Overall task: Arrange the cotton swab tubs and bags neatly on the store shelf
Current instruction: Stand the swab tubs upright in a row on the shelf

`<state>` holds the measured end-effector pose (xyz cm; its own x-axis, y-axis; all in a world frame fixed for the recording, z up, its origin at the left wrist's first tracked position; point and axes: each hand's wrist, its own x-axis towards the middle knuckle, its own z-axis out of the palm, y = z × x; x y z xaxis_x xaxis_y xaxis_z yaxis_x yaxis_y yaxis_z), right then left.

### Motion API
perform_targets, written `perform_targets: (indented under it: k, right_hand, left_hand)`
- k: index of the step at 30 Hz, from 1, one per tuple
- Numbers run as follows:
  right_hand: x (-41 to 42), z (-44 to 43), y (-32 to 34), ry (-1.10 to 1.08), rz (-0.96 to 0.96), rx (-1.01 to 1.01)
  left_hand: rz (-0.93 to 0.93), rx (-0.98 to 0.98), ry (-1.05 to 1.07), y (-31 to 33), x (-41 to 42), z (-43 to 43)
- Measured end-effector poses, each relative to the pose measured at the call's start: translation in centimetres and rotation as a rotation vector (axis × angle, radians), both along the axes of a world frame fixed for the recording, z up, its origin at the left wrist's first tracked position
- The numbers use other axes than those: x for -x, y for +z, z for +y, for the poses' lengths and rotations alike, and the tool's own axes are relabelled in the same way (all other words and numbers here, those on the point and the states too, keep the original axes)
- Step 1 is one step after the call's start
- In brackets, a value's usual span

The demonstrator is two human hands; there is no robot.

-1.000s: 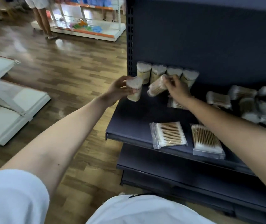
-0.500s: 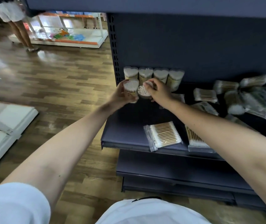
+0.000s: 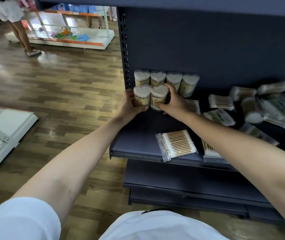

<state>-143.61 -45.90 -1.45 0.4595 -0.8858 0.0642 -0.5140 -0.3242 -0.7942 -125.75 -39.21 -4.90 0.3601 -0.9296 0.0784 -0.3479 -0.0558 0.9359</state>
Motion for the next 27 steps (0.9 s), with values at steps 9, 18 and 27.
perform_targets:
  k: [9,18,27]
  right_hand:
    - [-3.3,-1.0,-2.5,-0.354,-0.040,-0.070]
    - [-3.3,-0.2,-2.8,-0.380,-0.069,0.075]
    - [-3.4,-0.4,-3.1,-0.373,-0.071,0.089]
  left_hand:
    - [-0.217,-0.055,0.271,0.4,1.5,-1.4]
    - [-0.159,0.032,0.399,-0.6,2.4,-1.7]
    - [-0.140,0.025,0.365,-0.7,2.2,-1.7]
